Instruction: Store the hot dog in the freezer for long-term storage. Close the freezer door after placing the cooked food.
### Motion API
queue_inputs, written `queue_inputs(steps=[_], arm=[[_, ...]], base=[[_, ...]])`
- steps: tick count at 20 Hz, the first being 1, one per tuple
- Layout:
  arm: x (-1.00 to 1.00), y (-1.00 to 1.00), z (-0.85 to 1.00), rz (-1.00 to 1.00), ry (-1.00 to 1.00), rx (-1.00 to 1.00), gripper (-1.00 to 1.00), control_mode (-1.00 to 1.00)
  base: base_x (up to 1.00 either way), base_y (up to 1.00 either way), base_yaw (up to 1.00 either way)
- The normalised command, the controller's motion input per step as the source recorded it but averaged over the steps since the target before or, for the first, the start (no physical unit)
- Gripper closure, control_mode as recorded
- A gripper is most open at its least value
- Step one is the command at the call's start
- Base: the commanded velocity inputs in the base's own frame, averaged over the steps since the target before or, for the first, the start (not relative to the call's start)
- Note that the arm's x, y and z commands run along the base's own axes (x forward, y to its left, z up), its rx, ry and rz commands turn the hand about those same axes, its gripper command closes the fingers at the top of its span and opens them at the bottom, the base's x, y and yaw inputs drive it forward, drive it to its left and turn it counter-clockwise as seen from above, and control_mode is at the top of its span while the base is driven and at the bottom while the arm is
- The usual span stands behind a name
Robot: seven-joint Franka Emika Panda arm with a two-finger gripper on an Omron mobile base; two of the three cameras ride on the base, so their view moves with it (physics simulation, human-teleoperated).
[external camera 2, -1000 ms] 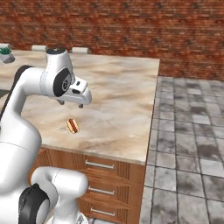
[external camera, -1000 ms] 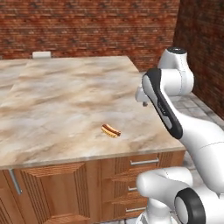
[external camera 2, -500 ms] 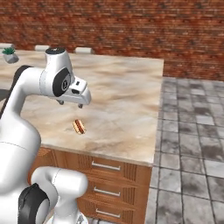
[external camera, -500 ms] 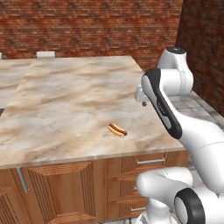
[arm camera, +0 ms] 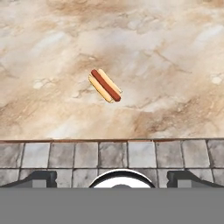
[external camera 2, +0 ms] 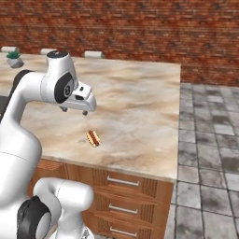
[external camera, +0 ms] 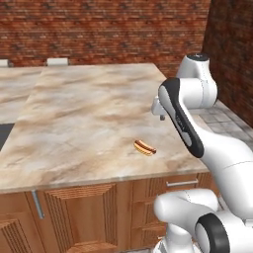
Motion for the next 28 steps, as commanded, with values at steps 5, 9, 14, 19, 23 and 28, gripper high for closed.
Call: queue_inputs(steps=[5,9,14,19,23,28], arm=[[0.00,0.00,0.00,0.00,0.00,0.00,-1.00,1.00],[0.00,0.00,0.00,0.00,0.00,0.00,-1.00,1.00],[0.00,0.00,0.00,0.00,0.00,0.00,-1.00,1.00],[0.50,0.00,0.00,0.01,0.00,0.00,-1.00,-1.00],[0.61,-0.01,-0.19,0.01,0.04,0.00,-1.00,-1.00],[0.68,-0.07,-0.66,0.15,0.18,-0.07,-1.00,-1.00]], base=[[0.32,0.00,0.04],[0.38,0.00,0.05],[0.25,0.00,0.02],[0.00,0.00,0.00],[0.00,0.00,0.00],[0.00,0.00,0.00]])
